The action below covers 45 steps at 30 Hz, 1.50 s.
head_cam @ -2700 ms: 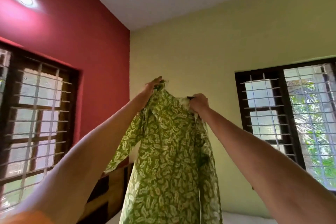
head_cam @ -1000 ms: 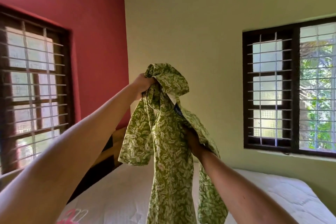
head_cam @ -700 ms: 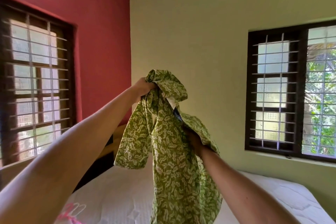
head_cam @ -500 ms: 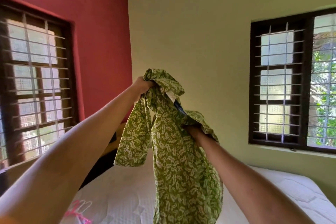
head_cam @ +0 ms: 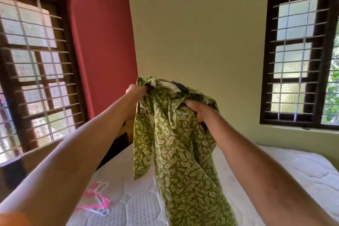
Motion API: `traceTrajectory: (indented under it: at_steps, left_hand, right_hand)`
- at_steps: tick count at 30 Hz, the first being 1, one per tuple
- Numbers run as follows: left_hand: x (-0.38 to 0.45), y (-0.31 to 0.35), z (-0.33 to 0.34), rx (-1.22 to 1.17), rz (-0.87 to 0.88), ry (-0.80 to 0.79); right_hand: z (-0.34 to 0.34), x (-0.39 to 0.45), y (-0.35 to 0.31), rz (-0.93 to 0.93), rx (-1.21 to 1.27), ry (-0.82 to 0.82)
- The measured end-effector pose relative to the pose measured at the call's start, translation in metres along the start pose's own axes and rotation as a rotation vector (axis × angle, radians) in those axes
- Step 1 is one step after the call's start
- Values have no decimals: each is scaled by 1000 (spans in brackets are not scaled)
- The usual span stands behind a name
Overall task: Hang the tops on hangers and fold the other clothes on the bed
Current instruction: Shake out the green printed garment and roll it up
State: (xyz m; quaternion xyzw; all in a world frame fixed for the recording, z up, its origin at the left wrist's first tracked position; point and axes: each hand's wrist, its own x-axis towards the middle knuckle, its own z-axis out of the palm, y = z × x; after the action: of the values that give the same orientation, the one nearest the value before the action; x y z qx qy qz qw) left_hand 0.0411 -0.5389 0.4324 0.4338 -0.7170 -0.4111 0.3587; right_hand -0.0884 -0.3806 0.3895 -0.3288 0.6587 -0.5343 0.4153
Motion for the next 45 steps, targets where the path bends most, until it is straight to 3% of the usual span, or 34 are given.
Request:
traceTrajectory:
  at_steps: [4, 14, 19, 28, 32, 35, 37, 39, 41, 43, 45]
  left_hand:
    - [19, -35, -9, 38, -61, -96]
    - [52, -70, -43, 145, 51, -154]
    - [58, -77, -52, 149, 74, -160]
    - [66, -83, -61, 68, 42, -187]
    - [70, -87, -62, 86, -6, -147]
    - [73, -95, -67, 353, -37, 20]
    - [75, -103, -69, 504, 32, 77]
    - [76, -112, -67, 373, 5, -76]
    - [66, -115, -59, 9, -207, -426]
    - [52, -121, -48, -166, -274, -718]
    - [44, -133, -33, -220, -262, -780]
  right_hand:
    - [35, 21, -2, -63, 155, 41]
    - [105, 55, -3, -102, 387, 220]
    - [115, 58, -5, -70, 370, 314]
    - [126, 72, -3, -59, 416, 331]
    - [131, 69, -5, -63, 467, 397]
    - [133, 74, -8, -62, 558, 437]
    - [137, 78, -12, -48, 601, 442]
    - [147, 83, -19, -38, 602, 448]
    - [156, 86, -25, -61, 607, 420]
    - [170, 84, -36, -128, 570, 322]
    - [180, 85, -47, -229, 582, 260]
